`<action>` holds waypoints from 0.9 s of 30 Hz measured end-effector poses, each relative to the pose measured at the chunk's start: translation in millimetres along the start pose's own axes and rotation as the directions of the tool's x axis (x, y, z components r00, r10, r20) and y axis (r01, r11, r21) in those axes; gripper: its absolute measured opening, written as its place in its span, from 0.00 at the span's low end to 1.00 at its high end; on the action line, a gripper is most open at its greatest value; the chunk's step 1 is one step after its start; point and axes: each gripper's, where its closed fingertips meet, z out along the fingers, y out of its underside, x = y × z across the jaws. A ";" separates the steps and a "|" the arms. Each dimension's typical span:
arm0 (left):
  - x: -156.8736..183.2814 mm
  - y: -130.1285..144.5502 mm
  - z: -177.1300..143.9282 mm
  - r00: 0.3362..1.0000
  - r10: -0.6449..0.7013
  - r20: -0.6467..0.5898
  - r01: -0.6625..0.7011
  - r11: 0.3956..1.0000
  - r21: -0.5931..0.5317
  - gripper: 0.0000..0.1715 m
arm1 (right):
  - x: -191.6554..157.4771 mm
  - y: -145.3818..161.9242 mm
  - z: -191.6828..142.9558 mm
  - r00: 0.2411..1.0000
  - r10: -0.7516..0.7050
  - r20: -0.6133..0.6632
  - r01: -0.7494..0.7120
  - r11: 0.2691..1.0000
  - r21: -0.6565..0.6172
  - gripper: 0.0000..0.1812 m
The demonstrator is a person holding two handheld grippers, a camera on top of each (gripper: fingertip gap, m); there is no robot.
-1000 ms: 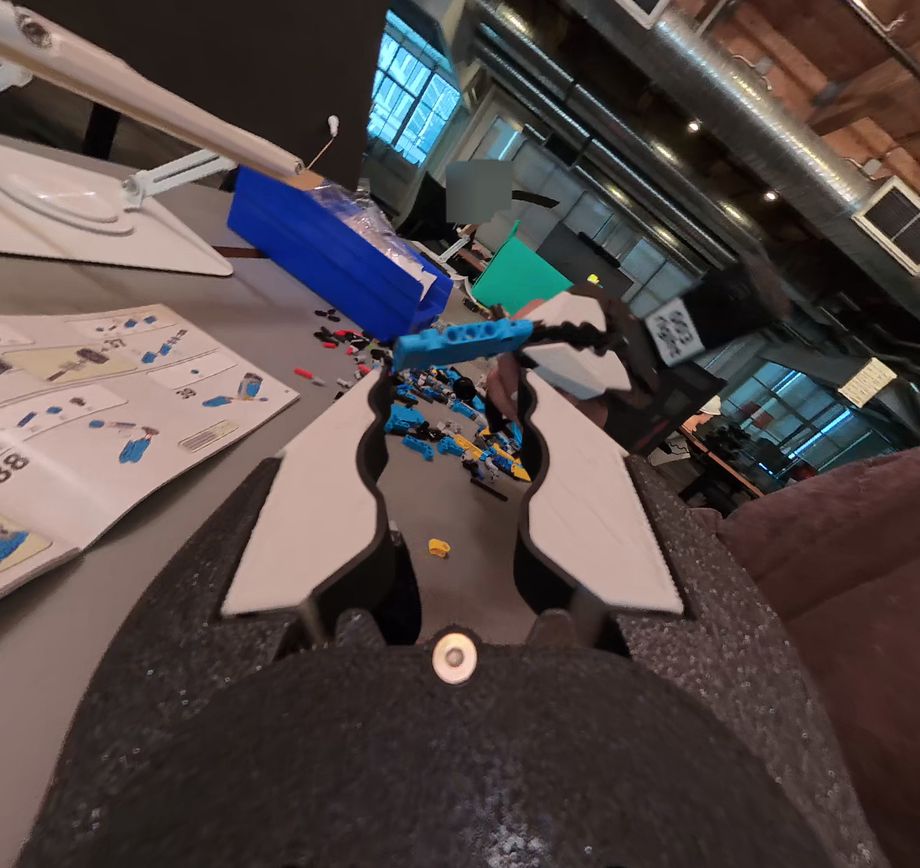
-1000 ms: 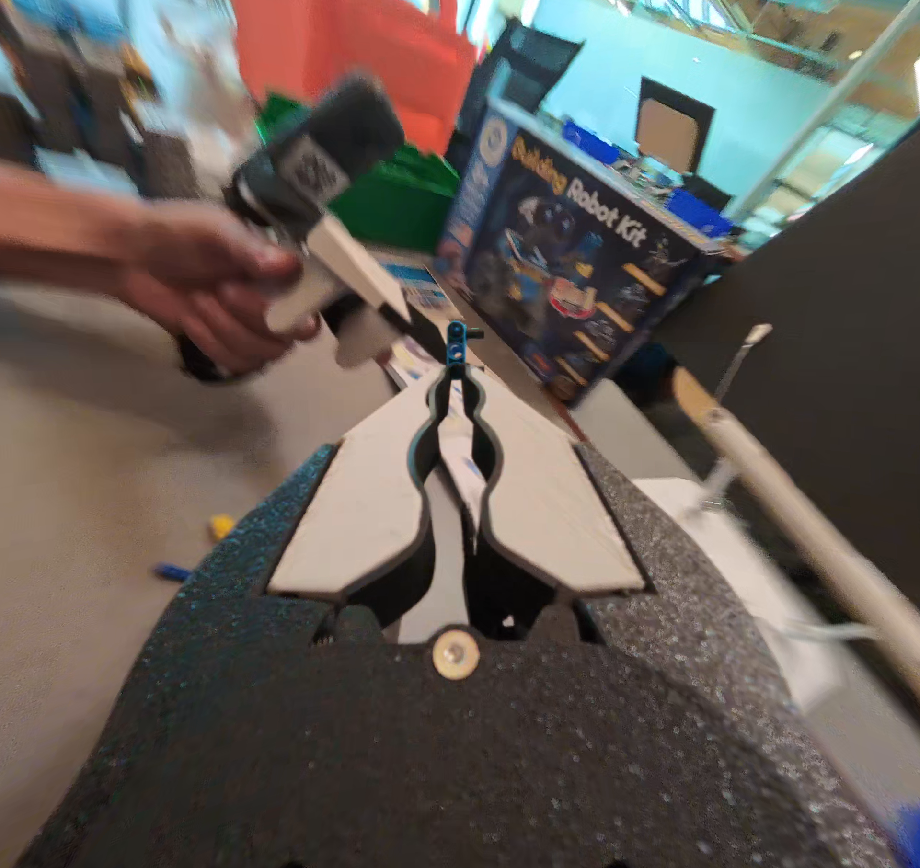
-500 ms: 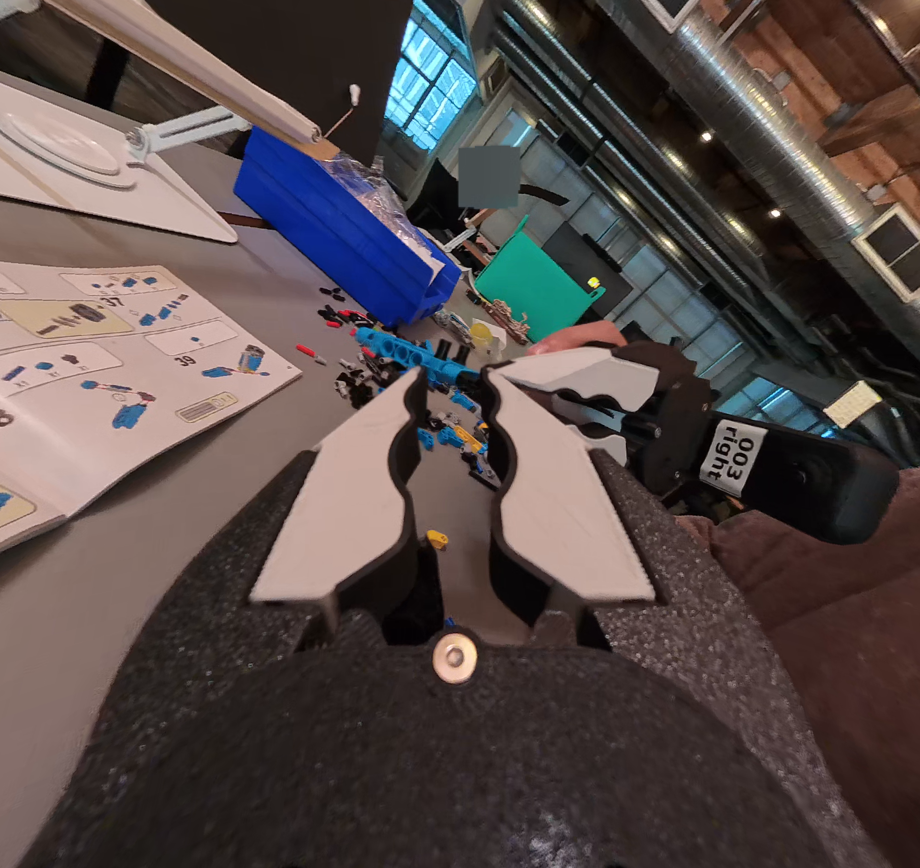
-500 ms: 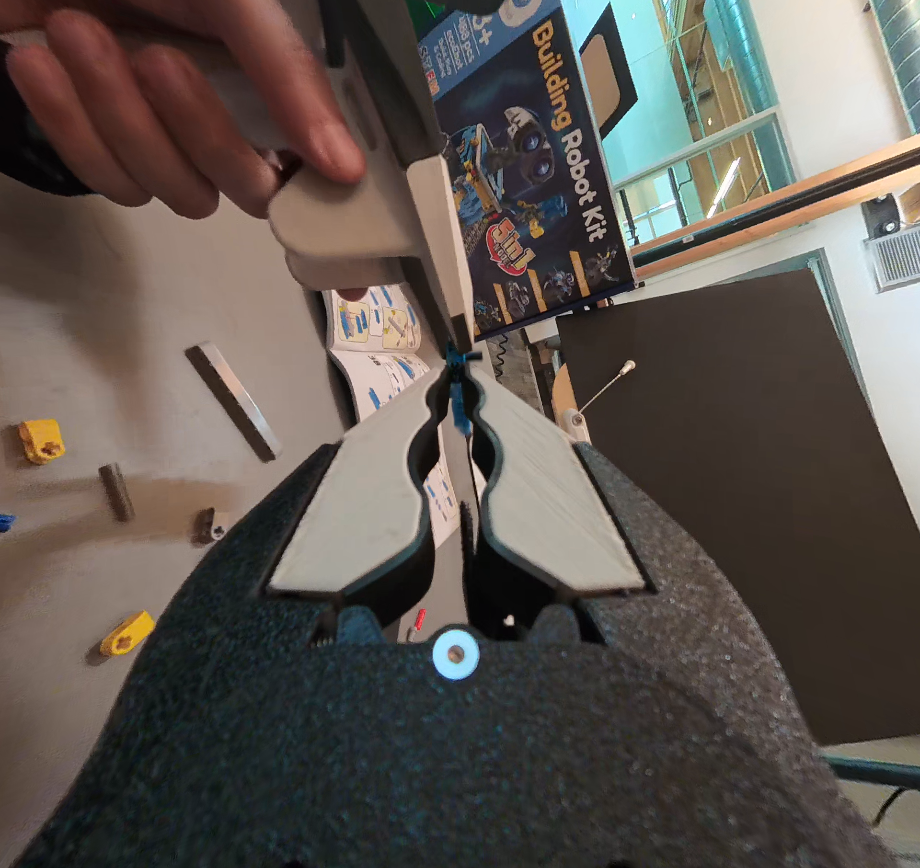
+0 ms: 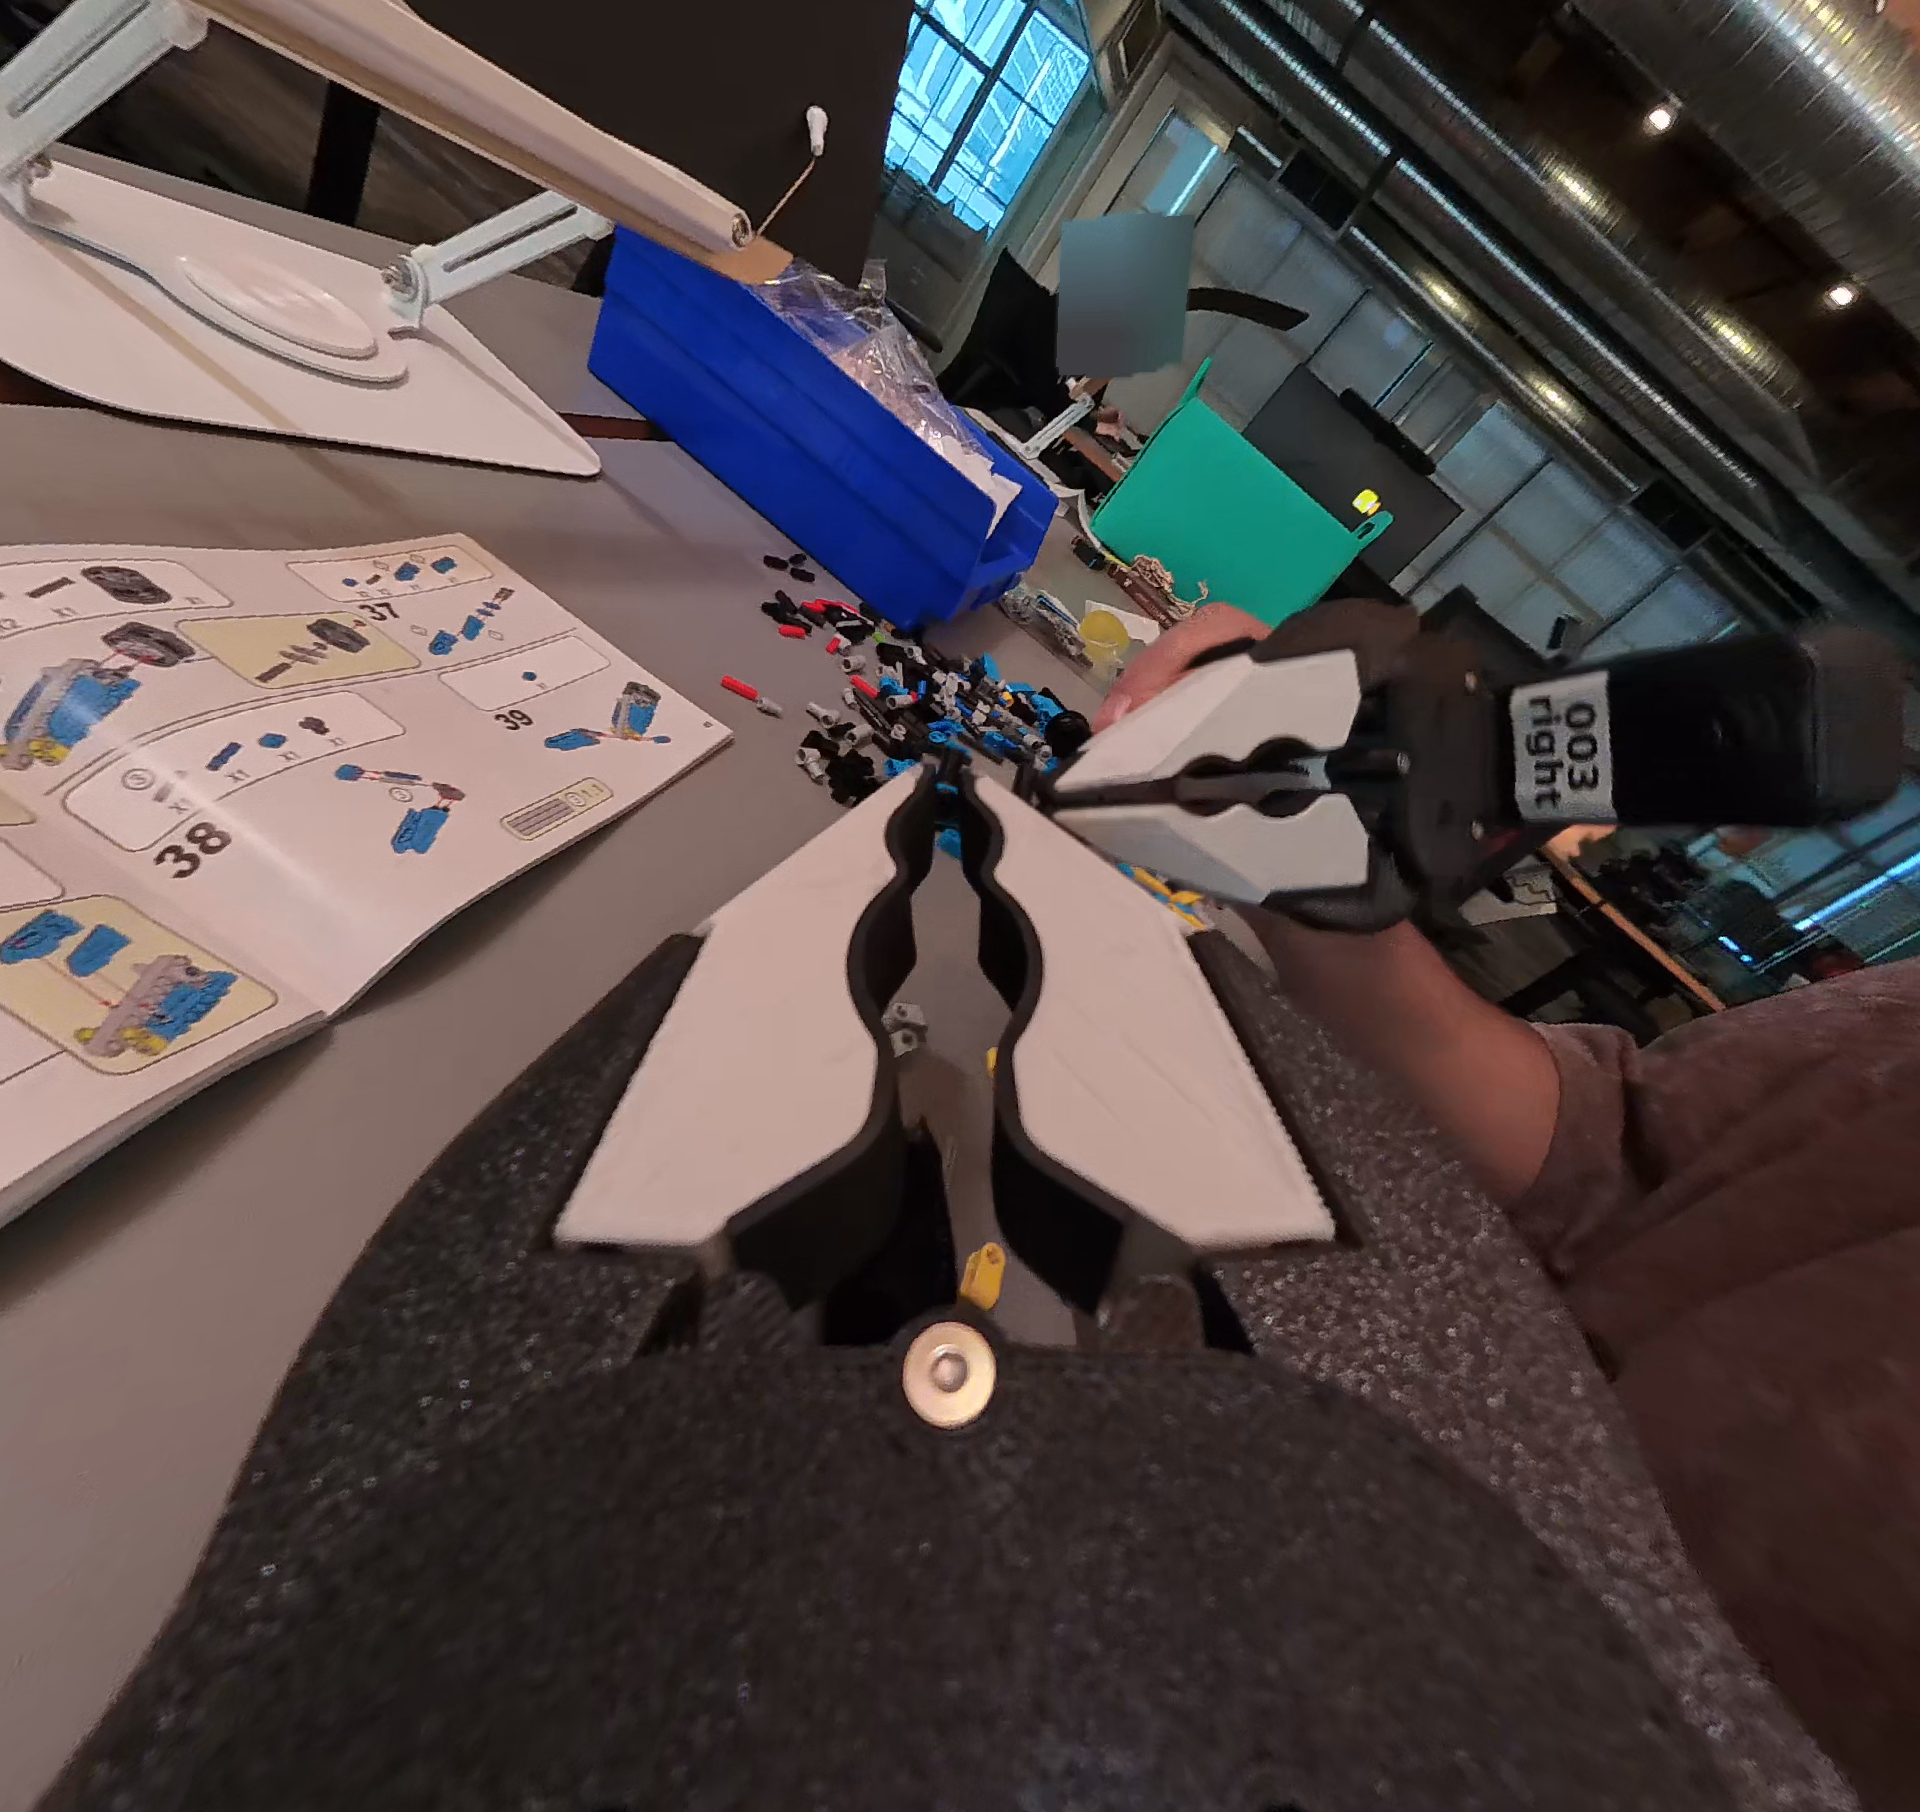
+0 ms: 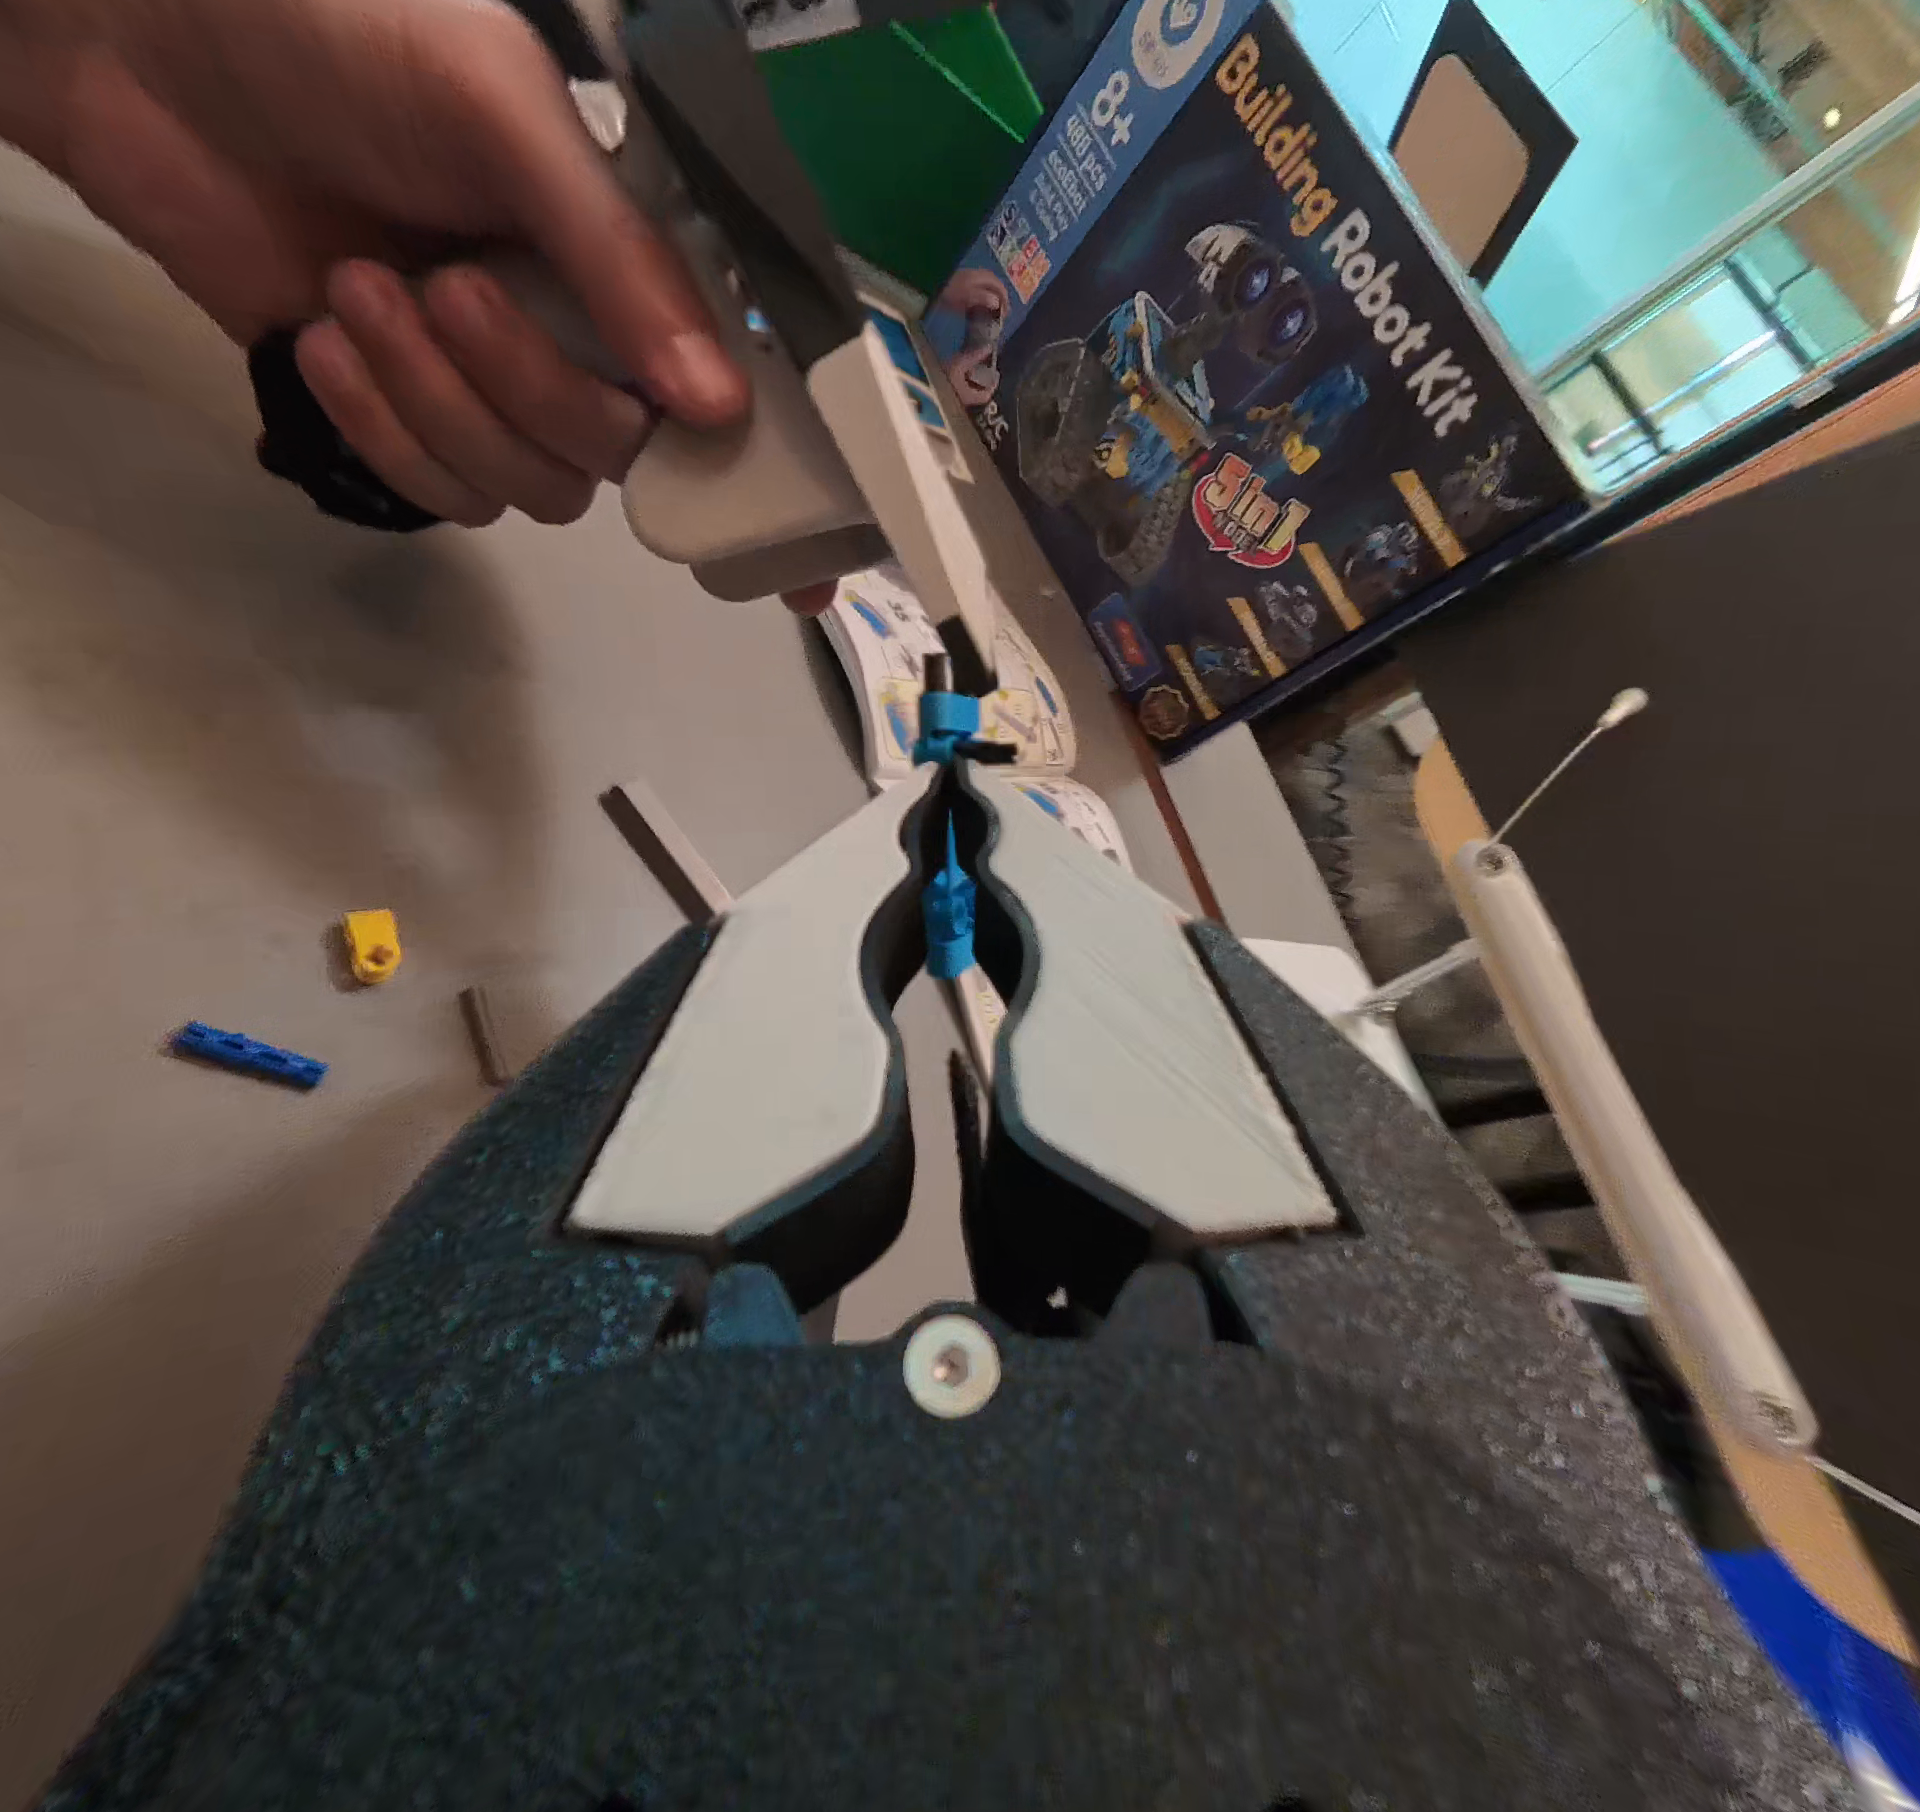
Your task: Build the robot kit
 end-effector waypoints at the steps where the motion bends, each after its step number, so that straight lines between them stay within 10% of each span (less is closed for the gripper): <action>1: -0.8 1.0 0.1 1.000 0.004 0.006 -0.004 1.000 -0.007 0.01 | 3.1 1.9 -1.2 0.999 0.048 0.012 -0.048 0.999 0.015 0.00; 10: -0.5 -0.9 -0.5 1.000 0.013 0.014 -0.013 1.000 0.003 0.01 | 3.1 20.3 2.8 0.870 0.441 0.223 -0.456 0.890 0.018 0.22; 27: -17.8 41.0 7.0 0.989 0.101 0.105 -0.074 0.968 -0.240 0.02 | -23.5 42.9 9.8 0.813 0.471 0.342 -0.447 0.882 -0.153 0.04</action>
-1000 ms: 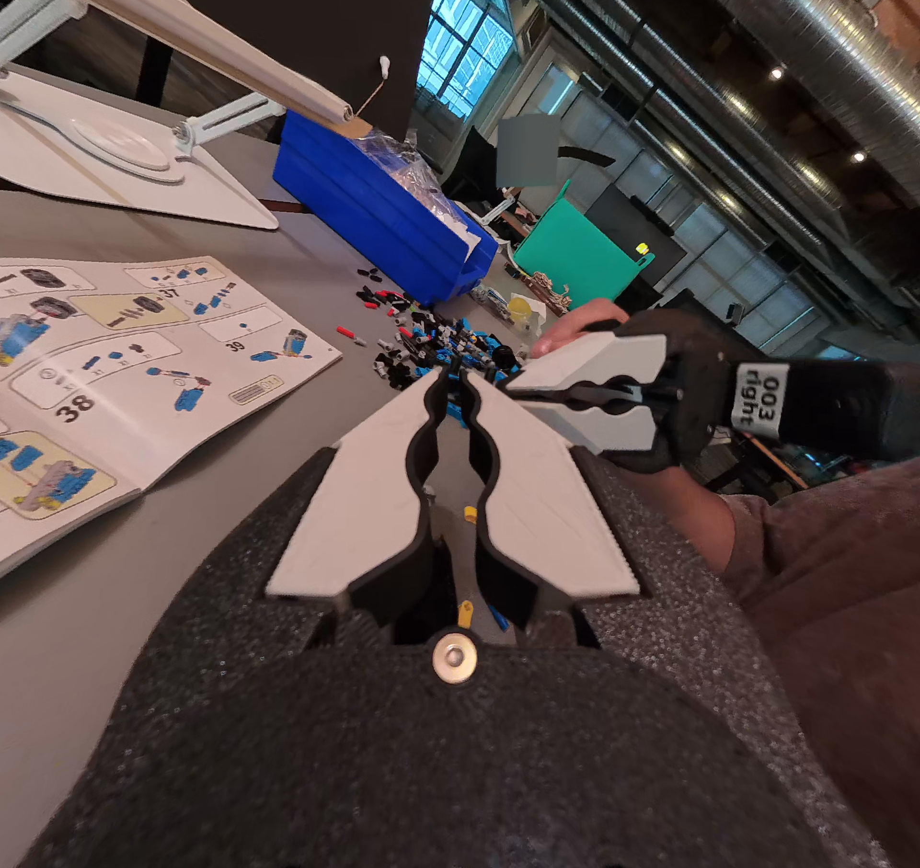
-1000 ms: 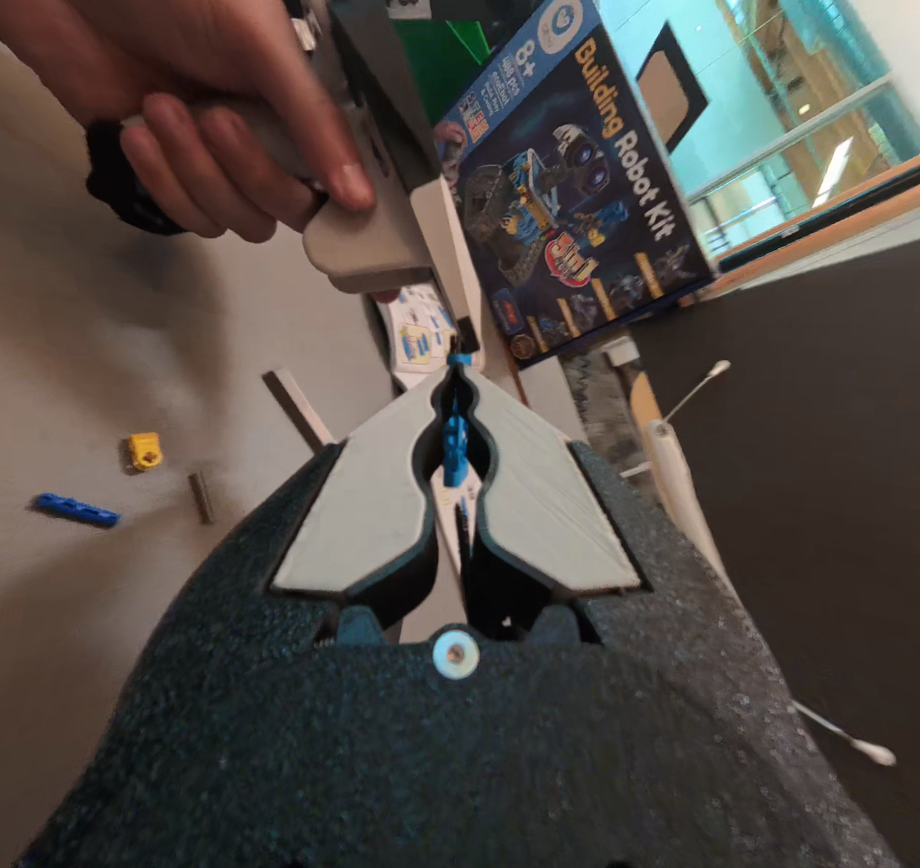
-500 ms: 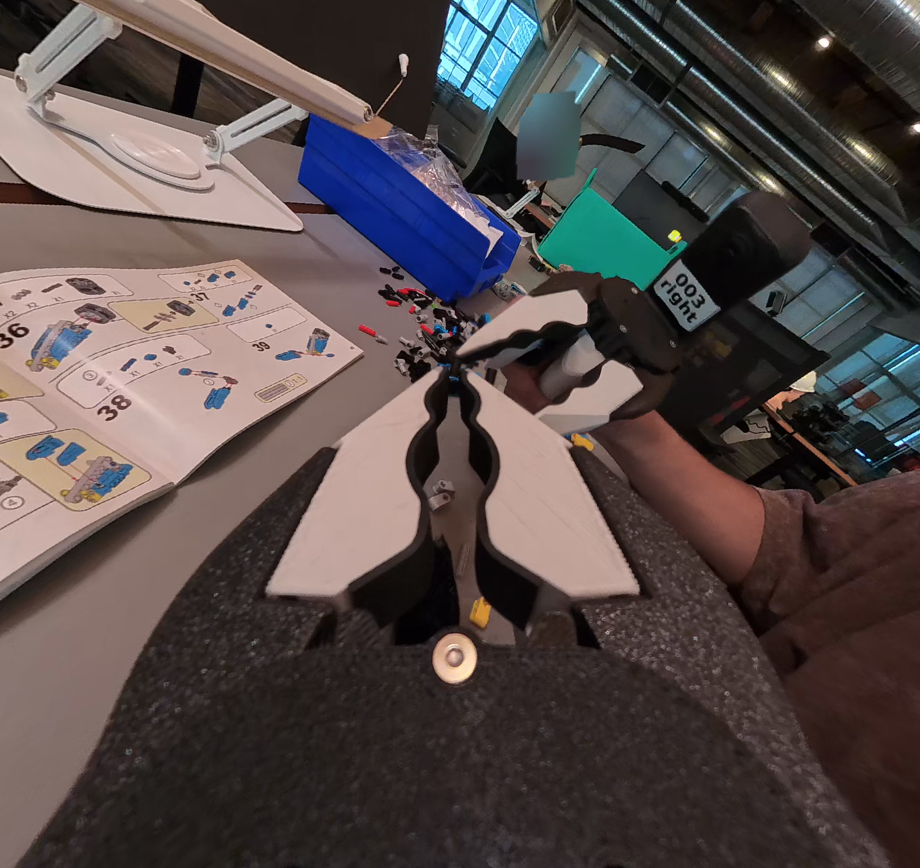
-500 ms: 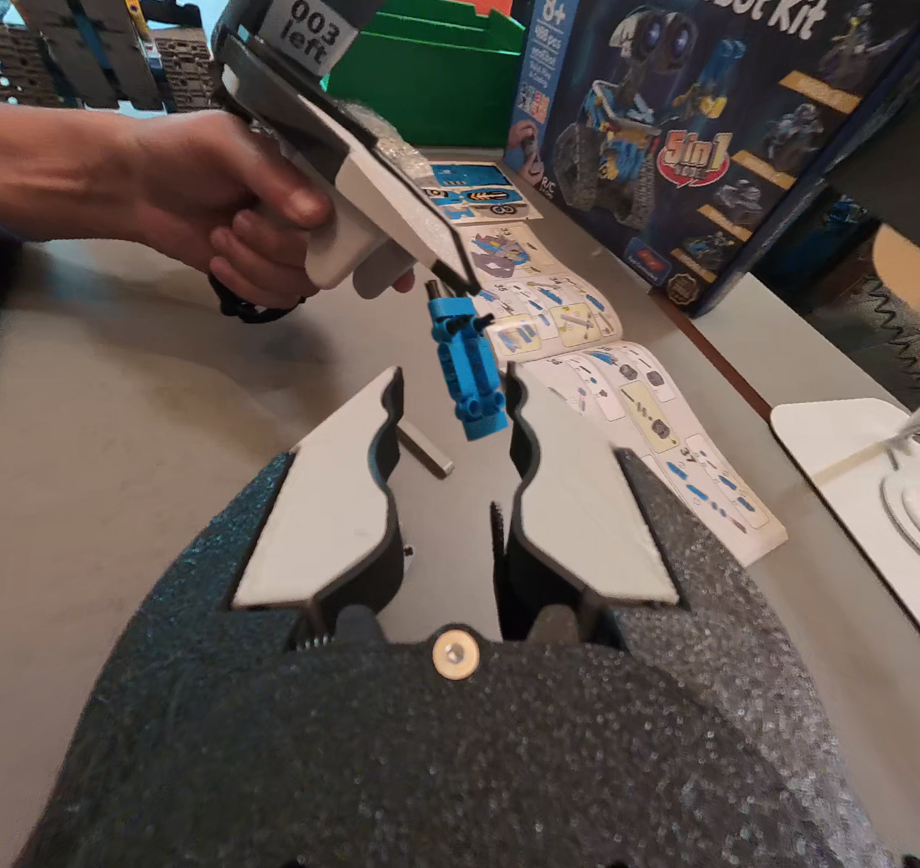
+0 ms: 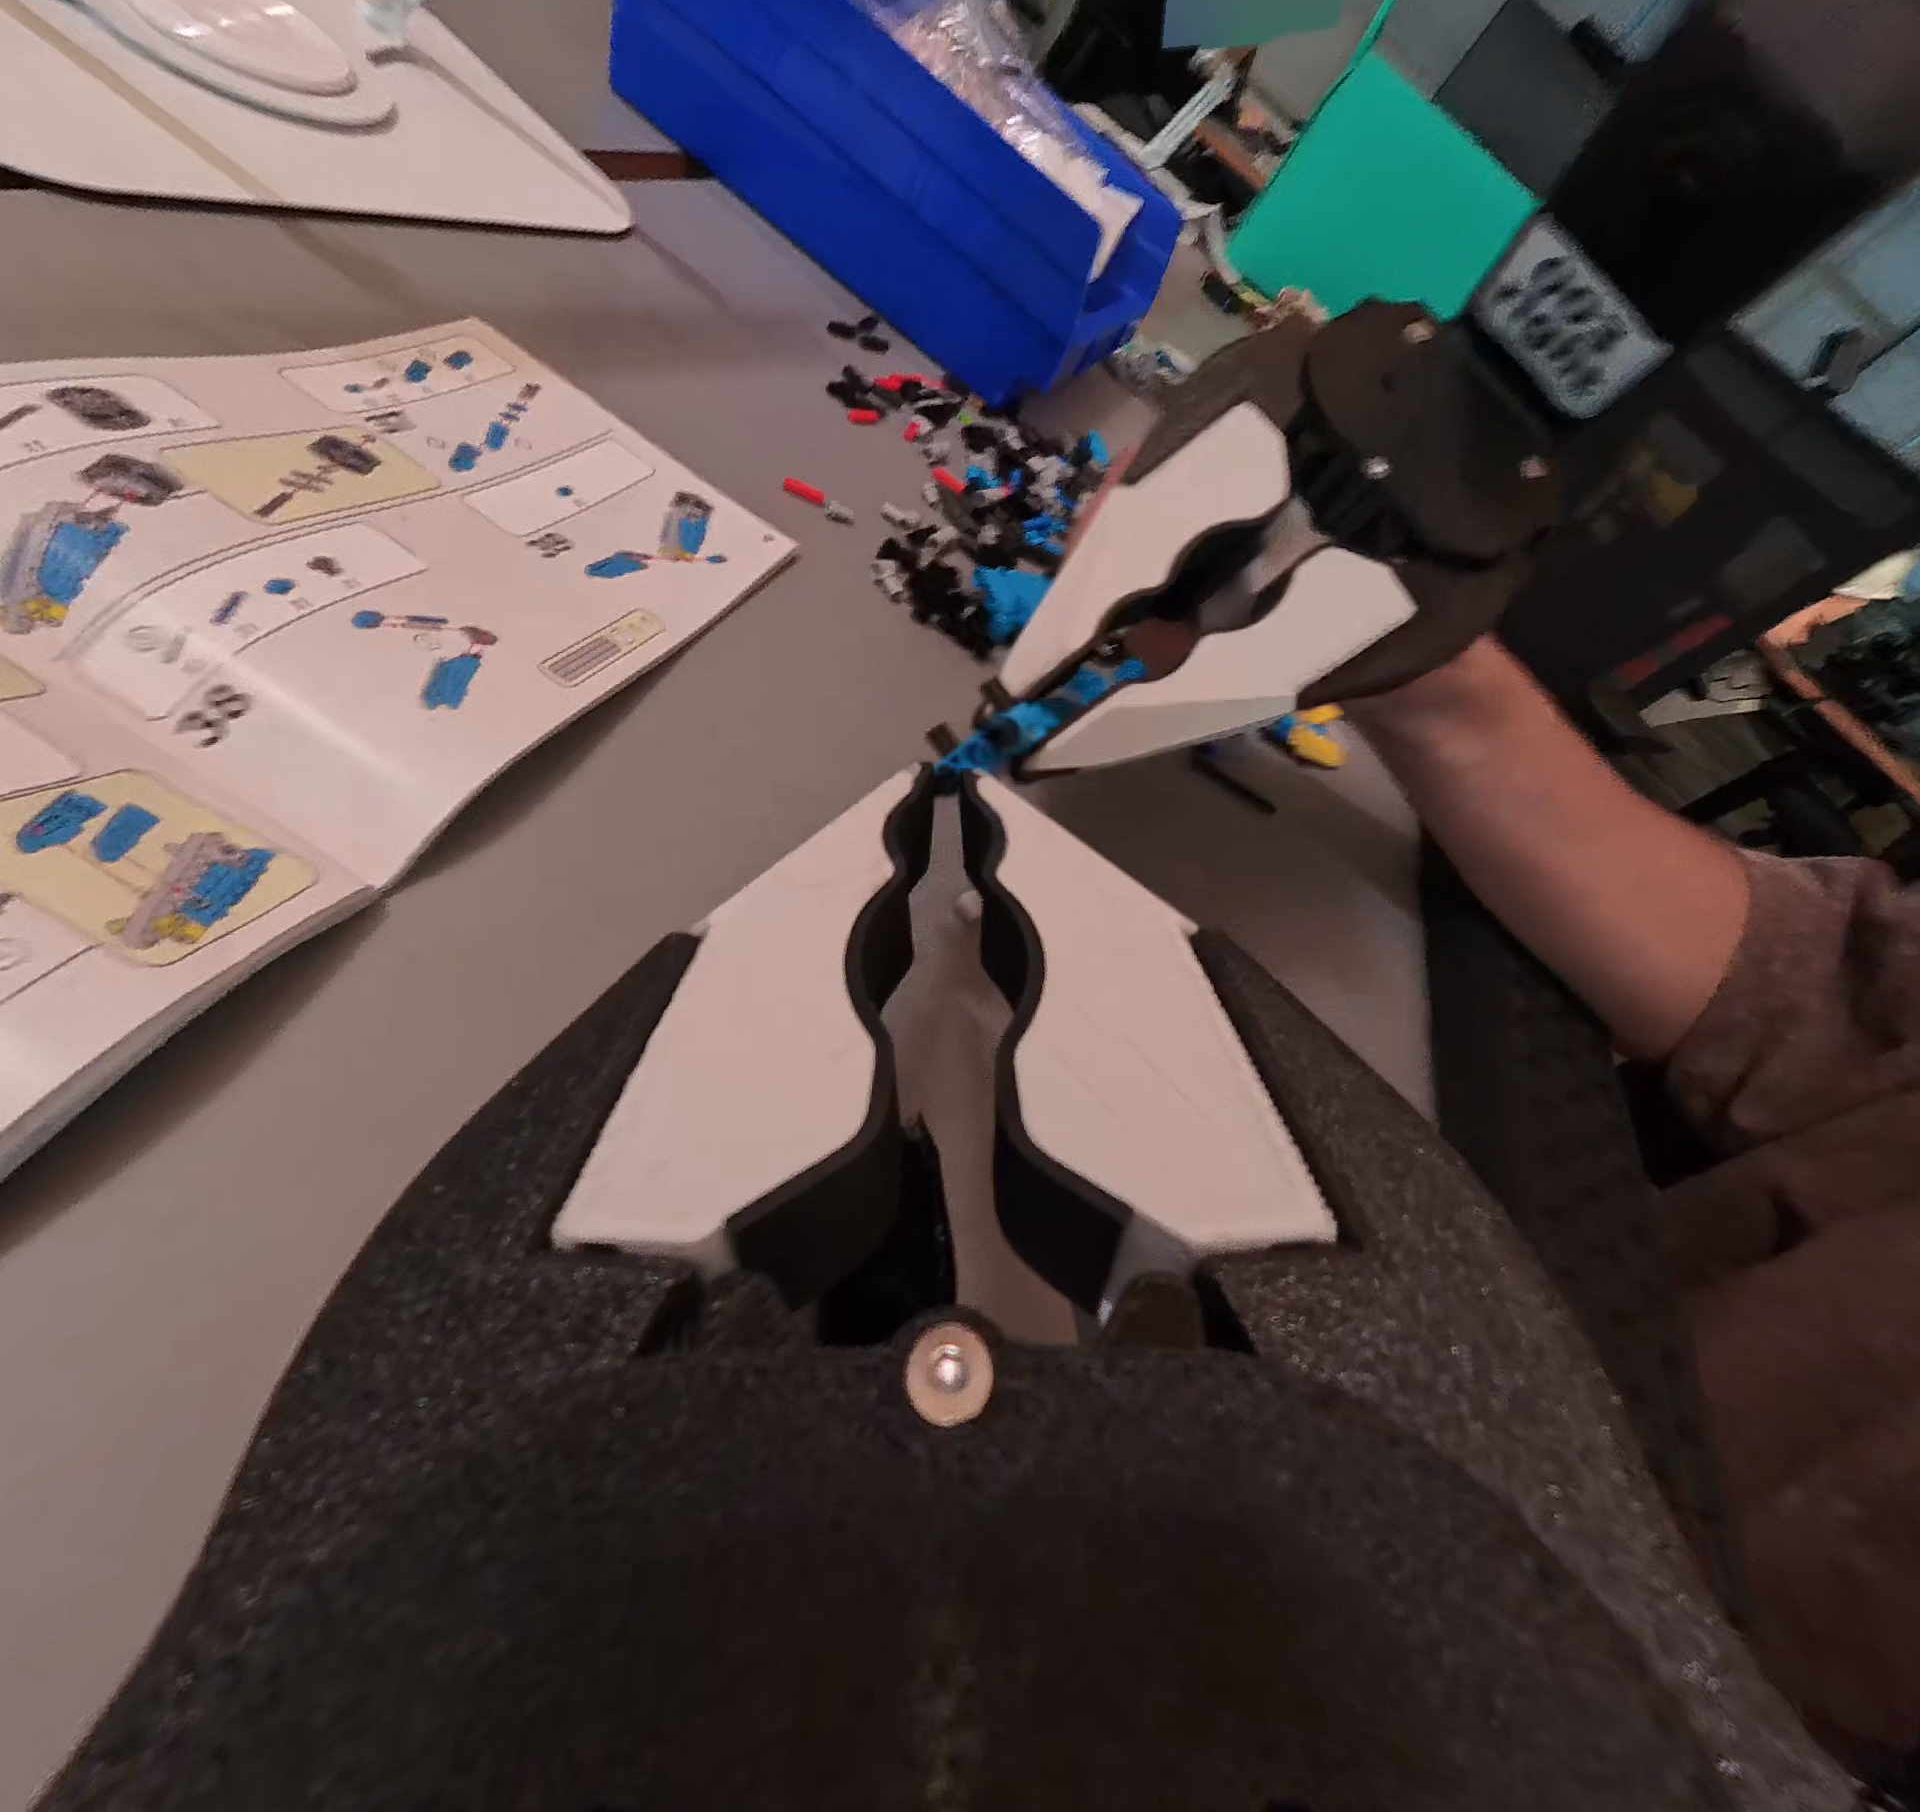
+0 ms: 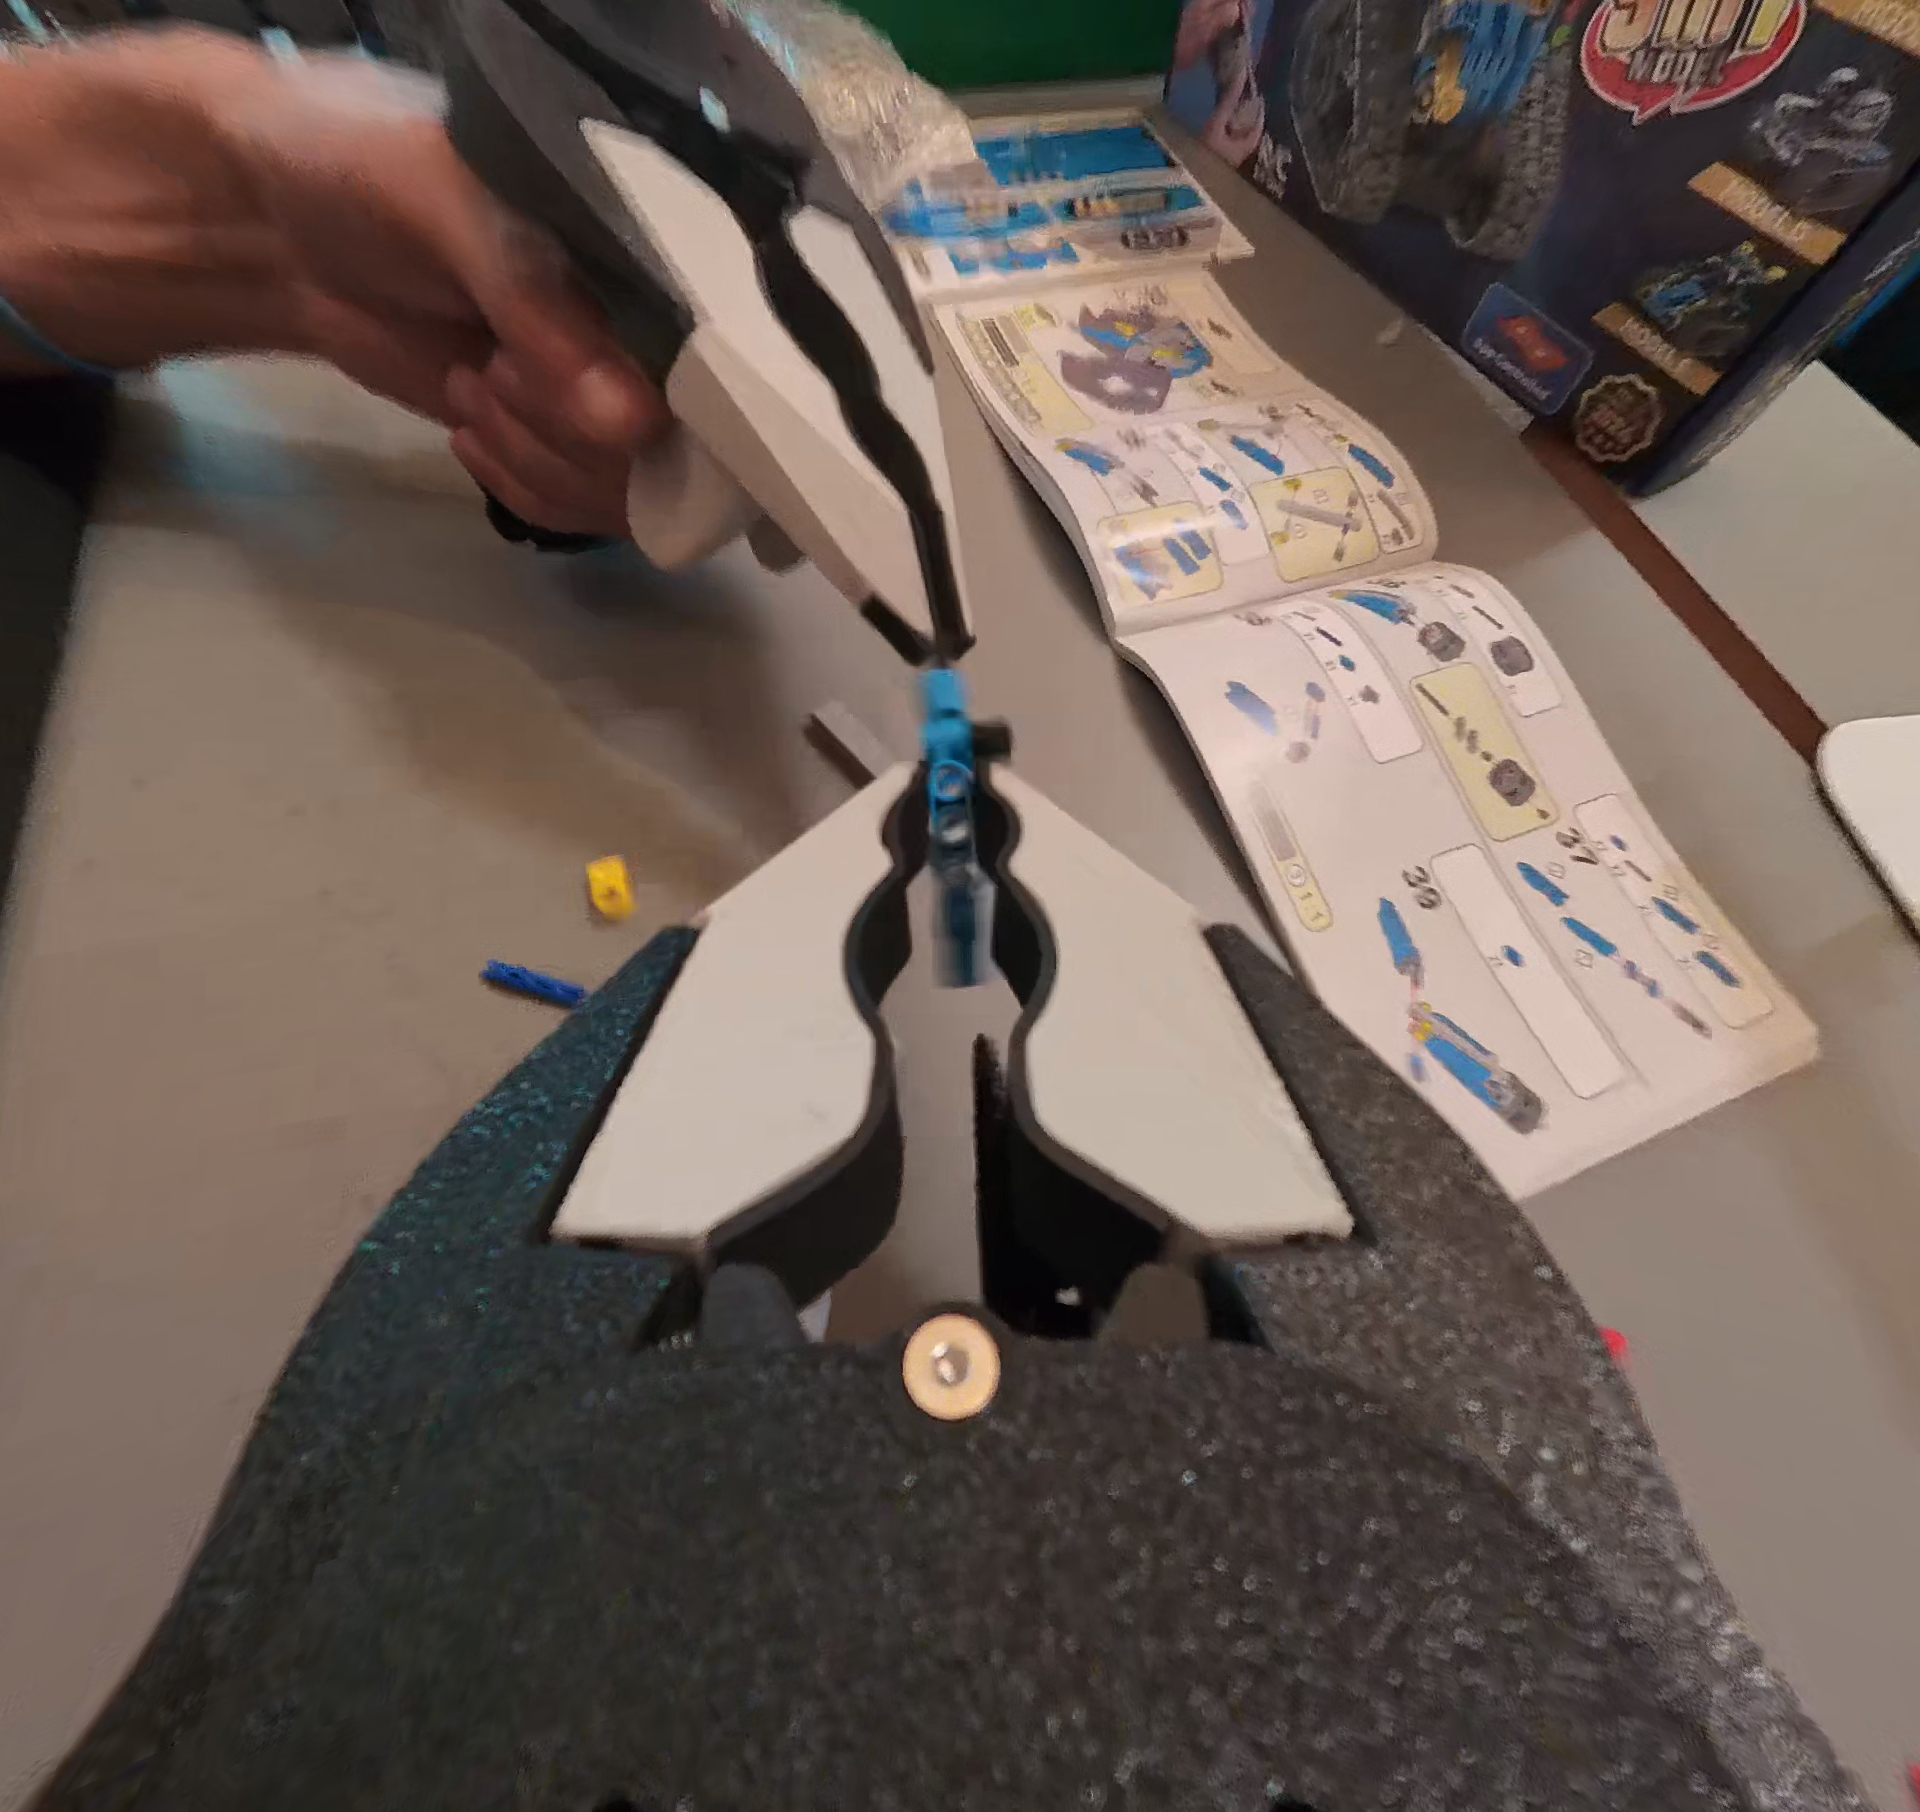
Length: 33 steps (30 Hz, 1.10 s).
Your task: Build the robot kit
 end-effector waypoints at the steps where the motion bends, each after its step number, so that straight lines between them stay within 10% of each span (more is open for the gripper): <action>1: -7.8 2.5 -0.7 0.999 0.018 0.044 -0.017 1.000 -0.018 0.04 | 6.9 8.2 -0.3 0.998 -0.045 -0.048 0.043 0.998 -0.047 0.04; 11: -26.9 26.9 -5.6 0.977 0.147 0.154 -0.115 0.974 -0.194 0.12 | 25.2 69.5 -1.5 0.987 -0.147 -0.071 0.117 0.941 -0.317 0.04; 33: -29.5 69.0 -3.0 0.954 0.262 0.149 -0.183 0.895 -0.407 0.11 | 21.5 69.9 1.9 0.998 -0.014 -0.063 -0.006 0.955 -0.297 0.05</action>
